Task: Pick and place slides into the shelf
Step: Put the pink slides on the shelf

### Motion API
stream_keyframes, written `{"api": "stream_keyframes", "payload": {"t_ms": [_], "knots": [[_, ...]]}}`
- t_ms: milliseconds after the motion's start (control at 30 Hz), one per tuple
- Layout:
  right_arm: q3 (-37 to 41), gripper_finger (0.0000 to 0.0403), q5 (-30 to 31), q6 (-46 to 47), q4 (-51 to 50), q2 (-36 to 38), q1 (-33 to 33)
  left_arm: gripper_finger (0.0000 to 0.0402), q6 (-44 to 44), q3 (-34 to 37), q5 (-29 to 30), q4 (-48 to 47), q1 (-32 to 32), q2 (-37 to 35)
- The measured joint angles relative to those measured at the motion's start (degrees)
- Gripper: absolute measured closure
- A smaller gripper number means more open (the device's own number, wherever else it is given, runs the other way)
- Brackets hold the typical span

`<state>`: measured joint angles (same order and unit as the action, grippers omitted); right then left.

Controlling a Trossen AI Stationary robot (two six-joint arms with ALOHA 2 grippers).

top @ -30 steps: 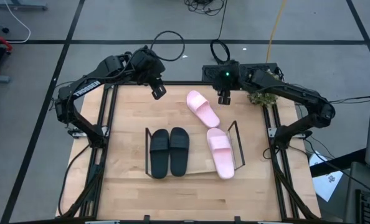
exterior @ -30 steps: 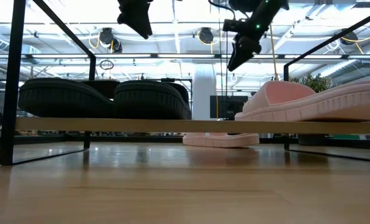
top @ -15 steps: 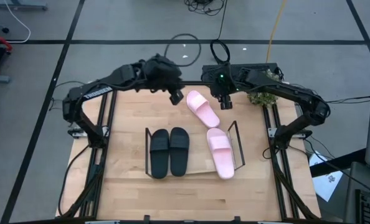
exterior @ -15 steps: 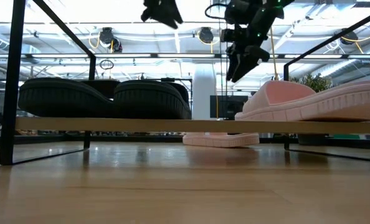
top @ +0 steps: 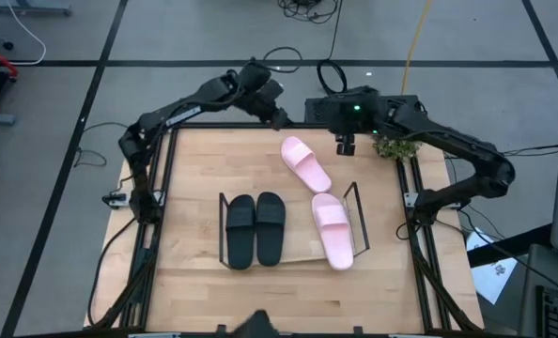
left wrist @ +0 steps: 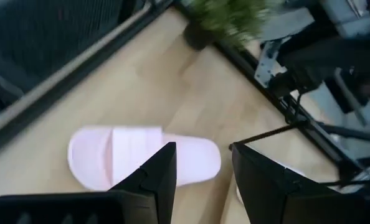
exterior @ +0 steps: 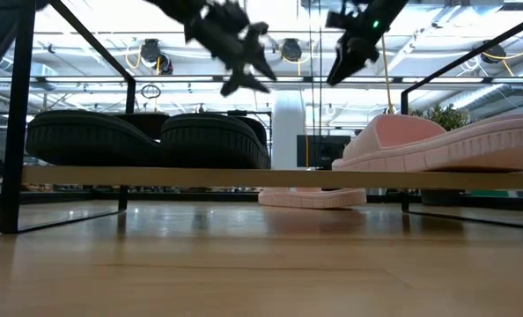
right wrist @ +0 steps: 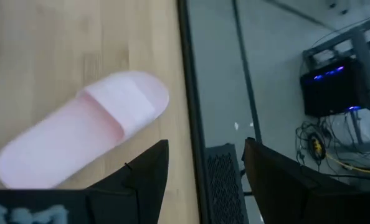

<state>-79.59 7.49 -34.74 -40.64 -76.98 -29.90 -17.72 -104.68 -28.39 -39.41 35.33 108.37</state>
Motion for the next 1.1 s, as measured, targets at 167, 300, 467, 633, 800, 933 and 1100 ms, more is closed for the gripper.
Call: {"api": "stream_keyframes", "payload": {"t_ms": [167, 300, 467, 633, 800, 933, 1100], "knots": [[-0.02, 0.0206, -0.1, 1.9, 0.72, 4.73, 0.01, 0.0252, -4.66, 0.0, -5.24, -0.24, 2.68, 6.28], [-0.02, 0.0206, -0.18, 2.81, 2.04, 7.37, 0.01, 0.0252, -5.94, 0.02, -6.11, -0.16, 1.32, 10.55], [-0.02, 0.0206, -1.71, 3.16, 2.76, 8.51, 0.01, 0.0252, -8.21, 0.02, -6.22, 0.19, 0.7, 13.94], [-0.02, 0.0206, -4.94, 4.28, 2.73, 8.42, 0.1, 0.0252, -10.04, 0.02, -6.58, 0.74, 0.71, 15.13], [-0.02, 0.0206, -4.59, 4.23, 3.1, 8.1, 1.66, 0.0252, -11.36, 0.02, -5.63, 0.57, 0.69, 15.84], [-0.02, 0.0206, -4.62, 4.16, 3.14, 8.14, 2.82, 0.0252, -11.59, 0.04, -5.61, 0.18, 0.15, 17.19], [-0.02, 0.0206, -4.6, 4.15, 3.17, 8.14, 4.25, 0.0252, -12.06, 0.11, -5.04, 0.37, -0.13, 18.6]]}}
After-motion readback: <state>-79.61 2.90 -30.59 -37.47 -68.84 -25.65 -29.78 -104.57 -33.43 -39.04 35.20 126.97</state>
